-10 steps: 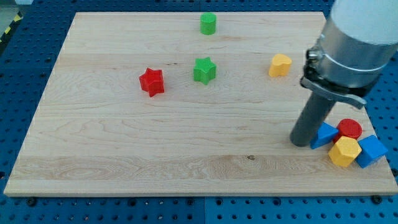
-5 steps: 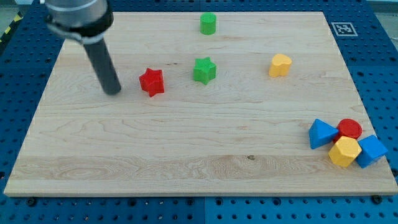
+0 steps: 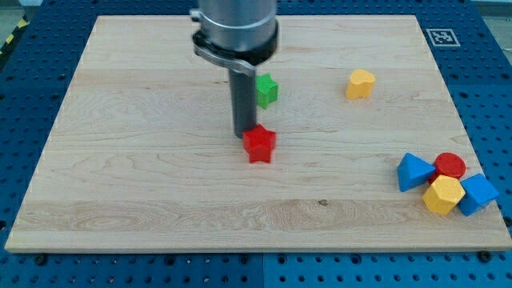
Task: Move the red star closer to the group of blocks
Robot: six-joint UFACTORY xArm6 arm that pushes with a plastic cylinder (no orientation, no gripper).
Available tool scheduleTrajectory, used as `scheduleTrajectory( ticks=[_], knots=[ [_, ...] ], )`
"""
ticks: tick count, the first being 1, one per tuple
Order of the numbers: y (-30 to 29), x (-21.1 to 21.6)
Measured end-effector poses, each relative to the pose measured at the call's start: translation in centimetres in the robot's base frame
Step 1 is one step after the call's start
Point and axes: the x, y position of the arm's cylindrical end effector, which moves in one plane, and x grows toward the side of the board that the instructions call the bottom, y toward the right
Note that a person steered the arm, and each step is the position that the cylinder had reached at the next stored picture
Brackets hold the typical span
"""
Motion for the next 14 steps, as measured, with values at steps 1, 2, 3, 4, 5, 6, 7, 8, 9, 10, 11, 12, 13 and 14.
scheduleTrajectory(
  ticks=[1, 2, 3, 4, 5, 6, 7, 8, 9, 10, 11, 12, 13, 14],
  knots=[
    [2.2, 3.6],
    [1.3, 5.5],
    [0.7, 7.0],
    [1.9, 7.3],
    [4.0, 7.3],
    [6.5, 8.2],
    [9.5, 8.9],
    [10.3, 10.2],
    [9.8, 12.6],
    [11.2, 12.9],
    [13.7, 12.8],
    [14.8, 12.7],
    [14.9, 12.6],
    [13.8, 12.4]
  ],
)
